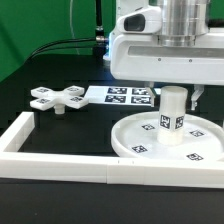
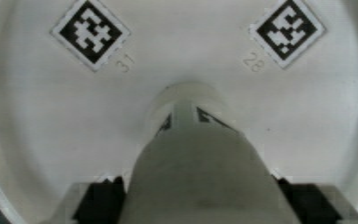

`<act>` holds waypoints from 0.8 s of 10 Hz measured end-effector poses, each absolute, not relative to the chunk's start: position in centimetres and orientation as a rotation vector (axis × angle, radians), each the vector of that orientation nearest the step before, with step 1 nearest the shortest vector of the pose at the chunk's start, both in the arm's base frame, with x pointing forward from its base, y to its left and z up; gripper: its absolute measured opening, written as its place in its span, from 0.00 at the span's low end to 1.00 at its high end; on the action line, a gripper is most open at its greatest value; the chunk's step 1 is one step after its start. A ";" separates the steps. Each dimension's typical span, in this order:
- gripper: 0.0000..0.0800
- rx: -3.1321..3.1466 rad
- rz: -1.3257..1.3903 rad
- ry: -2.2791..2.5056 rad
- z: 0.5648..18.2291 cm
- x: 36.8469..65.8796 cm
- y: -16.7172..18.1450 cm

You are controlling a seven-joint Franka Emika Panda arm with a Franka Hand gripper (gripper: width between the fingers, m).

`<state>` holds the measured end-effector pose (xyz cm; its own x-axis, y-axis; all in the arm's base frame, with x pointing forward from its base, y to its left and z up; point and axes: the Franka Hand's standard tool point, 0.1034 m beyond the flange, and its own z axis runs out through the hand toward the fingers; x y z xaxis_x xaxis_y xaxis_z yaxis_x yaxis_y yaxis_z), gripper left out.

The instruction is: Assemble round table

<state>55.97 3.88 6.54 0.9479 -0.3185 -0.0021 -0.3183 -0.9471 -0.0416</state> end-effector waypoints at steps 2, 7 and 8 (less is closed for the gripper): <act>0.51 -3.017 0.000 0.678 6.5 56.0 3.9; 0.80 -3.050 0.034 0.555 7.1 55.5 4.3; 0.81 -3.069 0.025 0.423 8.0 55.1 4.6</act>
Offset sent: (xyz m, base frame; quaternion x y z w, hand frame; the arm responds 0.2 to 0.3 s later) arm 0.0000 0.0000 0.0000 0.0000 0.0000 0.0000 1.0000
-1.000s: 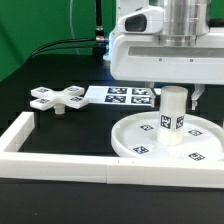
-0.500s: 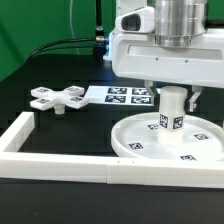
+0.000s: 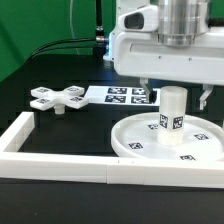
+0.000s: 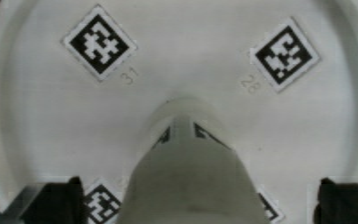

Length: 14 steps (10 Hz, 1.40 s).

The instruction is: Assemble round table

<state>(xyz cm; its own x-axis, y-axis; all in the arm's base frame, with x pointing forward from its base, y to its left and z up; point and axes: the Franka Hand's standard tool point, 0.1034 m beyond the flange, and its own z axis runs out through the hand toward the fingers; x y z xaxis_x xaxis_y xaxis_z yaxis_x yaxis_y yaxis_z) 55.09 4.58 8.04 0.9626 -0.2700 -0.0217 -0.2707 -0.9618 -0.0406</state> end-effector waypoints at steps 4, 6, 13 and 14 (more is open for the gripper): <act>0.81 -3.071 0.040 0.173 8.7 53.7 3.3; 0.81 -3.071 0.041 0.172 8.7 53.7 3.3; 0.81 -3.059 -0.011 -0.254 9.2 51.0 -5.5; 0.81 -3.058 -0.012 -0.264 9.2 51.0 -5.4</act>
Offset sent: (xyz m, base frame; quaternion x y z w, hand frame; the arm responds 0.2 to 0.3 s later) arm 0.0000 0.0000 0.0000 0.0000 0.0000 0.0000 1.0000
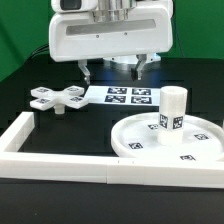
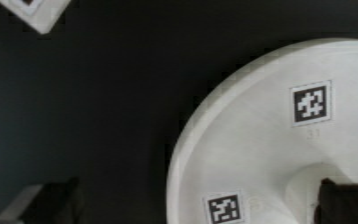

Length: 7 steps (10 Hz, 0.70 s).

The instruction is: Assemble round table

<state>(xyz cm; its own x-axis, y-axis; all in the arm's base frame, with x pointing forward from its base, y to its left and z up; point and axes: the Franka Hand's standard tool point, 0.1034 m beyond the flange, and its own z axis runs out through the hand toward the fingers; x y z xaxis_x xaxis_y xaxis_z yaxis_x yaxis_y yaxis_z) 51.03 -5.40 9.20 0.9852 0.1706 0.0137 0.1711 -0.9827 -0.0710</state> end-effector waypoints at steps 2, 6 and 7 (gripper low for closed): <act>0.81 -3.061 -0.012 -0.259 9.1 50.9 -5.7; 0.81 -3.091 -0.026 -0.390 7.5 46.3 -11.3; 0.81 -3.079 -0.004 -0.402 7.4 45.9 -12.5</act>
Offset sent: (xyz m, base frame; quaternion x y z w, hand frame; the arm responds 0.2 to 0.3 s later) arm -0.0562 -0.0631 -0.0167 -0.0519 0.0074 -0.0343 0.9980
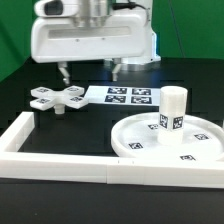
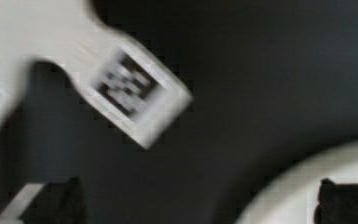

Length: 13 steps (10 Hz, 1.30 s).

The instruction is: Assemble round table

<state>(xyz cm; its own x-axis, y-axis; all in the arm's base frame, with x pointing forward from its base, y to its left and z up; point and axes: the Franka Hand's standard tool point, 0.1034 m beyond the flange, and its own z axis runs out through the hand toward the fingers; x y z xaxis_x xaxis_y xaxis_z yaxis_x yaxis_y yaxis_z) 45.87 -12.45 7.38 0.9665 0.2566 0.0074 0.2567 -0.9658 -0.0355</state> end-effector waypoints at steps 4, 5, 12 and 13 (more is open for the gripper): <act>0.81 -3.080 -0.005 -0.393 7.3 46.0 -12.2; 0.81 -3.094 -0.016 -0.360 6.9 45.5 -13.4; 0.81 -3.132 -0.020 -0.349 5.0 43.5 -17.1; 0.81 -3.131 -0.005 -0.350 4.5 43.1 -17.4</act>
Offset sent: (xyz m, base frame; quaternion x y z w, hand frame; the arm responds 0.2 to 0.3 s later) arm 0.0000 0.0000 0.0000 0.0000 0.0000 0.0000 1.0000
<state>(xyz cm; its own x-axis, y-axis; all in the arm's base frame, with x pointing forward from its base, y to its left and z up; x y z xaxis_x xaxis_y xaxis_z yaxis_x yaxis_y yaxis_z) 43.14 -17.39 4.54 0.9753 0.2208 0.0021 0.2207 -0.9753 0.0092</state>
